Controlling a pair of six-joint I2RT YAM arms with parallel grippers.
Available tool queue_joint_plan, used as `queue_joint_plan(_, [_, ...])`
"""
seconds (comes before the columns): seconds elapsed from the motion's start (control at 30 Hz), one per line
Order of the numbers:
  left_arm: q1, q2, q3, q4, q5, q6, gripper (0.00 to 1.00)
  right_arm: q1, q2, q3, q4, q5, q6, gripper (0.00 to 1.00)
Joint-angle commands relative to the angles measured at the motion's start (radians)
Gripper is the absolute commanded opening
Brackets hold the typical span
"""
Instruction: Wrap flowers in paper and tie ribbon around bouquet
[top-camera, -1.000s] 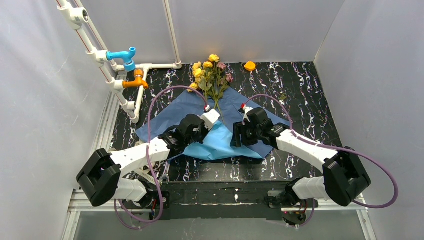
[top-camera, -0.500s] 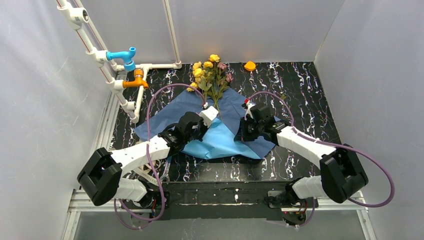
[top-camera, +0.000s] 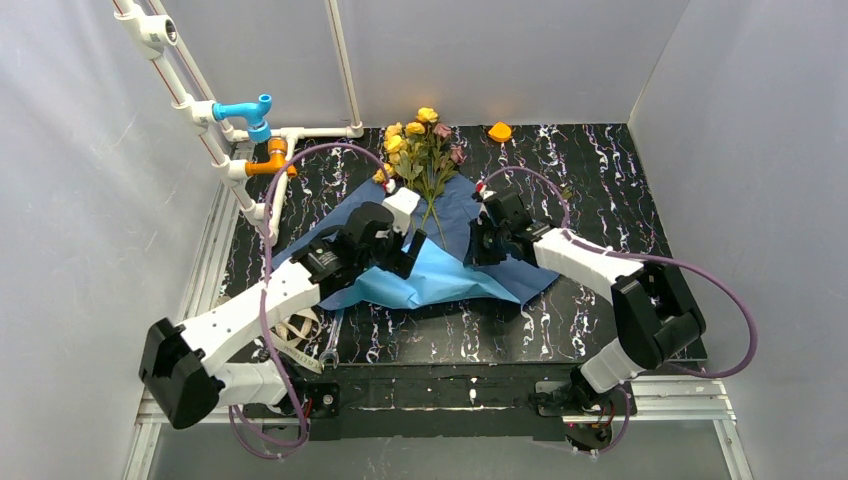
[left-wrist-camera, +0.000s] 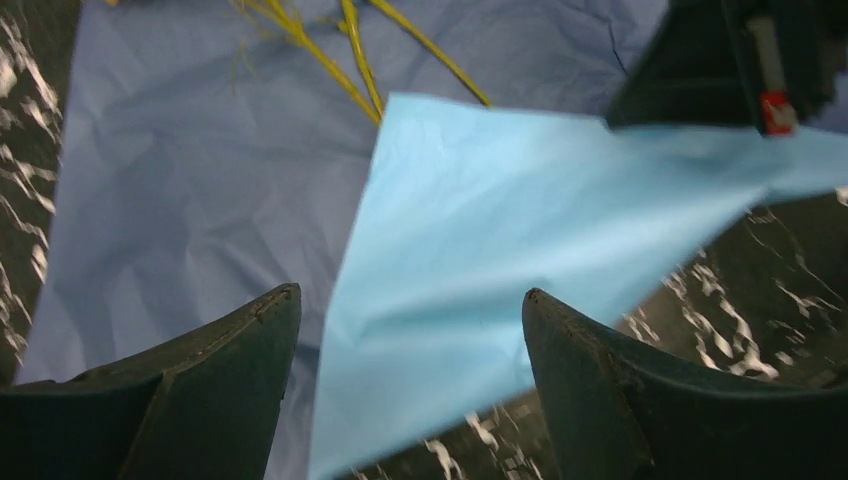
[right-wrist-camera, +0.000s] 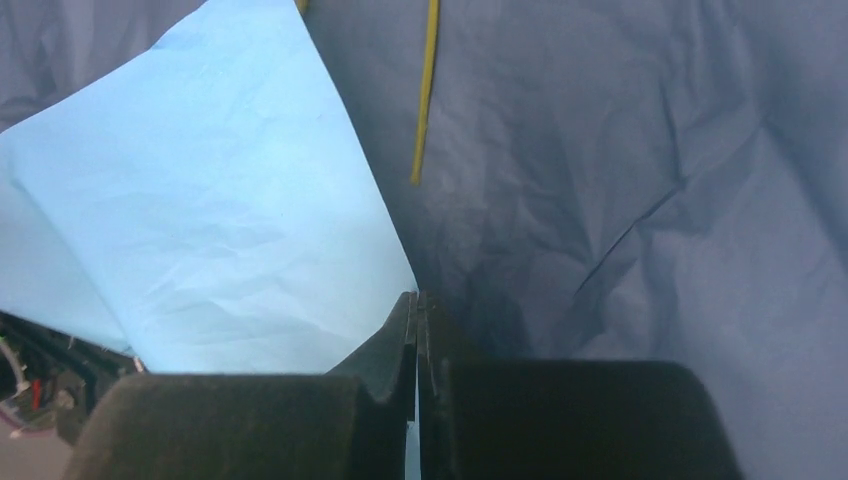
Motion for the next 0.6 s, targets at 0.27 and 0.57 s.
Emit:
queue_joint_plan(0.27, [0.262, -0.331, -0.153, -0.417, 0.237, -0.55, 0.8, -0.005, 0.026, 0.113, -0.074, 0.092, -0.096, 0.01])
queue_joint_plan(0.57, [0.357, -0.341, -0.212, -0.599, 0.234, -0.83, 0.71, -0.005, -0.002, 0.092, -0.099, 0.043, -0.108, 0.01])
